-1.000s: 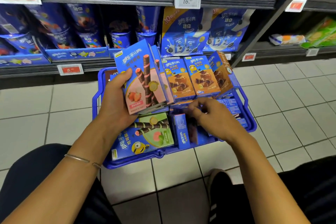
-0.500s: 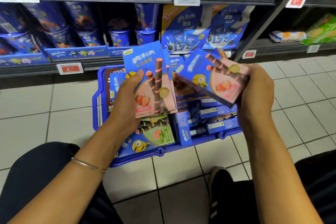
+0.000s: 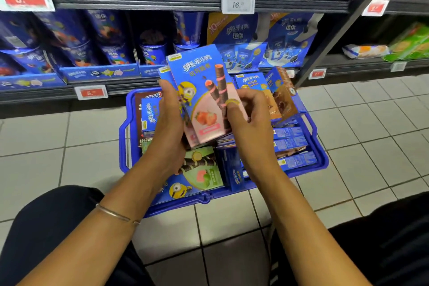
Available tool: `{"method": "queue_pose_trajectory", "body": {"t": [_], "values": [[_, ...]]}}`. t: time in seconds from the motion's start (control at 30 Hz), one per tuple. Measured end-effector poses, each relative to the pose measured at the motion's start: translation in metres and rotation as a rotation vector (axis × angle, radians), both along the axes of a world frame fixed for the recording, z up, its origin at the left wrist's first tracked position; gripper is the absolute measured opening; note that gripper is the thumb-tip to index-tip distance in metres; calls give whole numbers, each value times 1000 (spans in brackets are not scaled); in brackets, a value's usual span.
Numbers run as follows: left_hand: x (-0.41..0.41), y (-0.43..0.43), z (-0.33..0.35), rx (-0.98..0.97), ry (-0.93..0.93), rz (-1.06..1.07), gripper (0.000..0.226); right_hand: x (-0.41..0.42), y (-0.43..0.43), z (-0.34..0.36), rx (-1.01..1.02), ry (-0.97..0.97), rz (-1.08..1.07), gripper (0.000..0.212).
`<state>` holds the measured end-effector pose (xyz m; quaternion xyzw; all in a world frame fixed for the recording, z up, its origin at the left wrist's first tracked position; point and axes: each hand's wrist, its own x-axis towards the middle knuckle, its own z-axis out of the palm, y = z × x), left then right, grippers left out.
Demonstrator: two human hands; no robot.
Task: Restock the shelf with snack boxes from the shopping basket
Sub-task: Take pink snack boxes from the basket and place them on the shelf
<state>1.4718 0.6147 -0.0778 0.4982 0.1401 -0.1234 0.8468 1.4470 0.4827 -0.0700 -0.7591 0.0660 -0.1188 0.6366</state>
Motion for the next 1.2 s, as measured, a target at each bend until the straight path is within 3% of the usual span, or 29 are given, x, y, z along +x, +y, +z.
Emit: {"method": "queue_pose_trajectory", "body": {"t": [0.1,0.2,0.23,0.33,0.43,0.5,0.6,0.7,0.8,0.93,1.03,1.1,1.2], "values": [[-2,7,-6,-33,5,7,92,4,-6,-3,102,4,85,19],[0,14,-5,-95,31,-7,93,12,-21,-11,319,161,68,36],[1,16,-5,-103,25,2,89,13,-26,-17,284,235,13,36],[3,18,-6,-94,13,13,82,6,-36,-42,-94,507,-6,28],[2,17,-8,-89,8,18,80,-7,-36,-56,-180,793,194,57],[2,16,-10,-79,4,15,80,-8,-36,-57,-192,845,248,70],[3,15,-12,-56,-3,-10,79,-1,-39,-46,-247,772,252,44],[3,17,-13,-46,-14,-25,77,5,-51,-23,-253,713,201,31],[5,20,-15,-38,-25,-9,76,5,-68,16,-70,621,103,33],[7,21,-14,-9,-28,10,76,7,-76,67,30,272,-132,33],[7,16,-11,3,-12,3,80,8,-56,84,-101,-58,-100,49],[7,10,-7,-27,-11,-26,71,3,-32,77,-244,-260,90,39],[6,6,-3,-110,-27,-55,58,-4,-10,50,-578,-347,305,55]]}}
